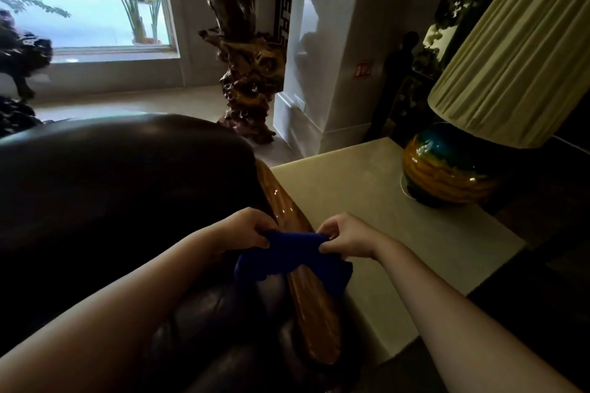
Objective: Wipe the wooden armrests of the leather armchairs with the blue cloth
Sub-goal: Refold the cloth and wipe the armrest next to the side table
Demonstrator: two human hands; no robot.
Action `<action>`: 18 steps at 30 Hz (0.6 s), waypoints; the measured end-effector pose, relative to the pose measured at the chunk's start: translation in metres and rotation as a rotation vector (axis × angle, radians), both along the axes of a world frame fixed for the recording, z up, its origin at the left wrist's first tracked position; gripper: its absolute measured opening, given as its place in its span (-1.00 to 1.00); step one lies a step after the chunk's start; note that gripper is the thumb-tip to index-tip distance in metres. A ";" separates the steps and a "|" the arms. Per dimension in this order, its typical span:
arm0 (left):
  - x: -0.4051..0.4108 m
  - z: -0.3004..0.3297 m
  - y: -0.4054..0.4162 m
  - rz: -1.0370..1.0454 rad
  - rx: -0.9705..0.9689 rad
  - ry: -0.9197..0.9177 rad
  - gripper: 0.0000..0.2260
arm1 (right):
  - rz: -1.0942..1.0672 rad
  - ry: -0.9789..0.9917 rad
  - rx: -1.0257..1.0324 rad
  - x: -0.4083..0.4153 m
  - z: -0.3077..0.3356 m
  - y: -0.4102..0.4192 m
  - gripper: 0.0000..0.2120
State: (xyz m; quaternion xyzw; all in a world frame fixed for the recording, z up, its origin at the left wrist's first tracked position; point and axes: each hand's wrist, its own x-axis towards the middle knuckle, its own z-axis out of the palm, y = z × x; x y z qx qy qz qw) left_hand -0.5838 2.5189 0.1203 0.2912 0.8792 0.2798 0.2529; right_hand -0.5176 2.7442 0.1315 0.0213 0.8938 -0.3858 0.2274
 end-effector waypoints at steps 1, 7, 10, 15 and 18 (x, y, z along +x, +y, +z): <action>-0.006 -0.003 0.008 0.019 -0.006 -0.006 -0.74 | 0.019 -0.003 -0.001 -0.009 -0.004 0.008 -0.82; -0.029 -0.024 0.056 0.242 0.006 -0.067 -0.70 | 0.190 -0.020 0.004 -0.075 -0.031 0.062 -0.81; -0.037 -0.042 0.078 0.358 0.040 -0.102 -0.70 | 0.288 -0.013 0.015 -0.104 -0.048 0.083 -0.83; -0.048 -0.067 0.100 0.460 0.089 -0.127 -0.72 | 0.386 0.047 0.035 -0.136 -0.068 0.108 -0.84; -0.052 -0.078 0.108 0.532 0.158 -0.079 -0.73 | 0.399 0.170 0.076 -0.150 -0.077 0.116 -0.81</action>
